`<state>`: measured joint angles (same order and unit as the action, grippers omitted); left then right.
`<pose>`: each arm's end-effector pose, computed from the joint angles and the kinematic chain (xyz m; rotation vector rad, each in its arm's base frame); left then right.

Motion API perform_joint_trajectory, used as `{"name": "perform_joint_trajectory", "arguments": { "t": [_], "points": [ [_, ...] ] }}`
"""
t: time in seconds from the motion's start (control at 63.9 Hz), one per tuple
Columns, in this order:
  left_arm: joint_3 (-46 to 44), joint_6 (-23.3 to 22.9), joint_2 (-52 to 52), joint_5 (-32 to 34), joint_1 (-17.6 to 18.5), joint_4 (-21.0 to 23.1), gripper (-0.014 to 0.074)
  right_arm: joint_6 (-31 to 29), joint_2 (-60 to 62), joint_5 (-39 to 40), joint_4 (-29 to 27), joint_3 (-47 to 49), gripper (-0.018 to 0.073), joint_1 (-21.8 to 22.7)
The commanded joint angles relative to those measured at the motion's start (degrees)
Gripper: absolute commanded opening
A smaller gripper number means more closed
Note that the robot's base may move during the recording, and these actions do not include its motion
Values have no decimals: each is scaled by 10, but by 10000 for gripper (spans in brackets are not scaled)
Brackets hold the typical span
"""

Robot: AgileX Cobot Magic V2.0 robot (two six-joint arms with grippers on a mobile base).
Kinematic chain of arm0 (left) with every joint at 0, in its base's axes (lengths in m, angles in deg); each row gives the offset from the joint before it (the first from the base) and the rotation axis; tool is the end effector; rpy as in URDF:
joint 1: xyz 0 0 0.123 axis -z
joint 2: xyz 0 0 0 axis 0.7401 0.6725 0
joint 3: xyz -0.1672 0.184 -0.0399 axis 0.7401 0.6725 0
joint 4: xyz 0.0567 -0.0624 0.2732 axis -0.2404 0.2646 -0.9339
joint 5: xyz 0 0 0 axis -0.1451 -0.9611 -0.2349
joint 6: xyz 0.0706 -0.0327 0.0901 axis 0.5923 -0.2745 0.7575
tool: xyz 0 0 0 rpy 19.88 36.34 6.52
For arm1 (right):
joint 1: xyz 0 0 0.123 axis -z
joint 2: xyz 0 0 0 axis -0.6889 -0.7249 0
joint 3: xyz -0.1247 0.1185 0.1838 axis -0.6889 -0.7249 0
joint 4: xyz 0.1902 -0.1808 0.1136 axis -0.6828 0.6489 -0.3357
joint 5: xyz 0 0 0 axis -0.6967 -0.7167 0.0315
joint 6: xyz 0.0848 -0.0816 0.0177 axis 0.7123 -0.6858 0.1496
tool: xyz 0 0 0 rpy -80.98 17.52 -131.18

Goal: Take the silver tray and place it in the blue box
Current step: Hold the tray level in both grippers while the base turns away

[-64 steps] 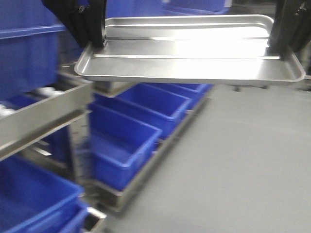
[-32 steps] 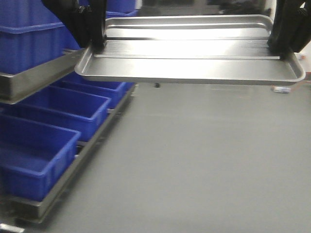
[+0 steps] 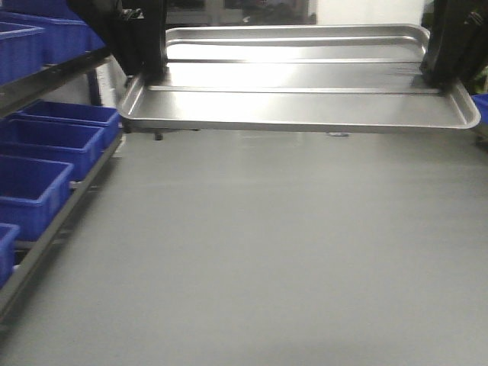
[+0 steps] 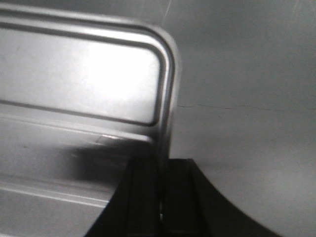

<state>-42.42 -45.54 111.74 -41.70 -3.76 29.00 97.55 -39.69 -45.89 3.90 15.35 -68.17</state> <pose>0.2971 -0.2555 0.2810 0.1150 2.6683 -0.2016 0.3018 0.1273 0.2654 0.0122 2.6488 0.1740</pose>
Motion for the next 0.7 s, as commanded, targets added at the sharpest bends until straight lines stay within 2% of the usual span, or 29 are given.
{"name": "perform_joint_trajectory", "arguments": {
  "t": [0.0, 0.689],
  "points": [
    [-19, -3, -28, 5, 0, -32, -105, -9, 18, -1, 28, 17, 59, 3],
    [-19, -3, -28, 5, 0, -31, -105, -9, 18, -1, 28, 17, 59, 3]
  ]
}}
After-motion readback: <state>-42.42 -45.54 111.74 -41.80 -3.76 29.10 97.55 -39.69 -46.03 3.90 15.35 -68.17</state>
